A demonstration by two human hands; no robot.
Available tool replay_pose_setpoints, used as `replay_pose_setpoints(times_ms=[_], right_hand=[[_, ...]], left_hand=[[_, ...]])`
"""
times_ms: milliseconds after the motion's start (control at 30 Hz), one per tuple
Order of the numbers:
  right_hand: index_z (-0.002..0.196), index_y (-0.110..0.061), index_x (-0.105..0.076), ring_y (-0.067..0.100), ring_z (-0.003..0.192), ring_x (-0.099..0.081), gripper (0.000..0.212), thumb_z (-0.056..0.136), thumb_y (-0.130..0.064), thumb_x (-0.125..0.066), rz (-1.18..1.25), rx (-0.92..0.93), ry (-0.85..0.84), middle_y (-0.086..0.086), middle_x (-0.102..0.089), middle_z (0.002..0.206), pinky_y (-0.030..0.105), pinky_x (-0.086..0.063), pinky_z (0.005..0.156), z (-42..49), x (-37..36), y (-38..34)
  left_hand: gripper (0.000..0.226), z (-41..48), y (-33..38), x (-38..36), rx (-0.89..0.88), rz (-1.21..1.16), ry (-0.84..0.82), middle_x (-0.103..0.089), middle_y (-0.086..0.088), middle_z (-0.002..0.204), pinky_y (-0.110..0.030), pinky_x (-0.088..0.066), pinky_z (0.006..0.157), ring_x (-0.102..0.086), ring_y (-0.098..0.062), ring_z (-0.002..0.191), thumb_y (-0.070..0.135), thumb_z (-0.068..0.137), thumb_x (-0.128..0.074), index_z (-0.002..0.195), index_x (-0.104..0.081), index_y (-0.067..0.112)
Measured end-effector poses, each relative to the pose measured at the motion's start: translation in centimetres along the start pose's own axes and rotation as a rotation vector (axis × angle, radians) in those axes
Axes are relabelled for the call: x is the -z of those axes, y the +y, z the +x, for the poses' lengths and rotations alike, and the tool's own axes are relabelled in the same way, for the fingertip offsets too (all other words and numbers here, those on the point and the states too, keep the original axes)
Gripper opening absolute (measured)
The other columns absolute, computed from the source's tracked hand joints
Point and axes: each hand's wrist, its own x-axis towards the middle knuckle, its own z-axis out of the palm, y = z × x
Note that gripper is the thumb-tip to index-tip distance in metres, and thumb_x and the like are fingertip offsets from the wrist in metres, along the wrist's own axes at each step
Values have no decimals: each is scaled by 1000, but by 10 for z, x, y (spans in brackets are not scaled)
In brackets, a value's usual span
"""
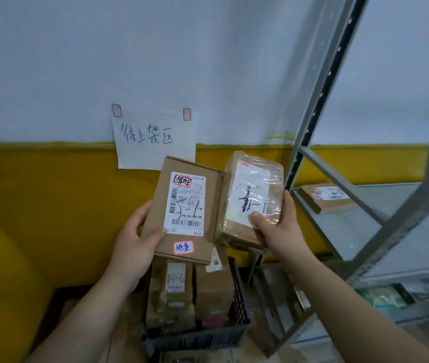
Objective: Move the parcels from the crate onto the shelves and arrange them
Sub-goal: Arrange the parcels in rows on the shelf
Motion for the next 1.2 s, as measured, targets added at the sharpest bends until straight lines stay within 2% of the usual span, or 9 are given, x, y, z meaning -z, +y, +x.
replay_pose_setpoints(times_ms=[167,267,400,533,567,700,833,1033,1200], right_hand=[[153,-49,-5,2,87,-60,94,90,-27,-72,43,120,3,-14,-48,127,25,-58,68,-54,64,-13],[151,-53,-5,1,89,-58,95,89,-27,-72,36,169,9,-14,-46,131,38,-60,77,-86,100,-14],[149,-56,-7,10,101,-59,92,89,-29,-72,34,219,46,-14,-42,139,46,-55,91,-130,141,-15],[125,-84,-8,28,133,-48,93,69,-56,-77,56,202,139,-9,-31,158,60,-46,103,-167,171,-17],[127,-83,-9,26,134,-47,94,67,-58,-76,70,205,165,-9,-33,158,60,-45,104,-176,179,-15],[153,-50,-10,20,122,-53,94,87,-29,-74,84,149,277,-8,-44,145,47,-46,106,-212,211,-1],[148,-58,-12,25,122,-56,92,84,-38,-75,45,60,384,-8,-44,144,53,-48,103,-244,239,18],[150,-56,-15,24,124,-54,93,85,-31,-77,96,-7,494,-10,-43,144,52,-48,103,-288,298,53],[154,-46,-14,14,107,-57,90,89,-24,-73,104,-1,556,-15,-42,130,39,-52,93,-301,361,69]], left_hand=[[61,-74,29,-23,-97,-41,54,-57,23,107,-16,-52,59,-65,-1,88,4,89,-63,131,-43,43],[58,-118,46,-41,-139,-49,54,-56,23,104,-13,-52,54,-65,1,83,6,91,-61,130,-41,44],[61,-164,57,-56,-169,-48,9,-58,15,115,-15,-53,56,-64,-8,93,8,92,-61,140,-40,38],[59,-191,72,-75,-210,-74,-91,-58,15,115,-16,-54,57,-64,-11,95,6,92,-60,139,-41,36],[58,-196,75,-80,-218,-88,-114,-57,17,113,-15,-54,57,-64,-10,94,5,92,-59,137,-42,36],[59,-214,77,-101,-213,-92,-236,-56,19,112,-19,-57,59,-64,-11,96,4,92,-59,134,-41,41],[57,-231,71,-127,-174,-92,-348,-55,21,108,-35,-60,71,-65,-16,99,8,90,-61,129,-41,46],[57,-279,63,-183,-144,-59,-455,-52,23,100,-15,-52,53,-60,-2,83,5,91,-61,132,-41,40],[58,-308,74,-248,-148,-79,-534,-52,19,102,-11,-50,50,-61,-7,83,3,91,-60,137,-42,34]])
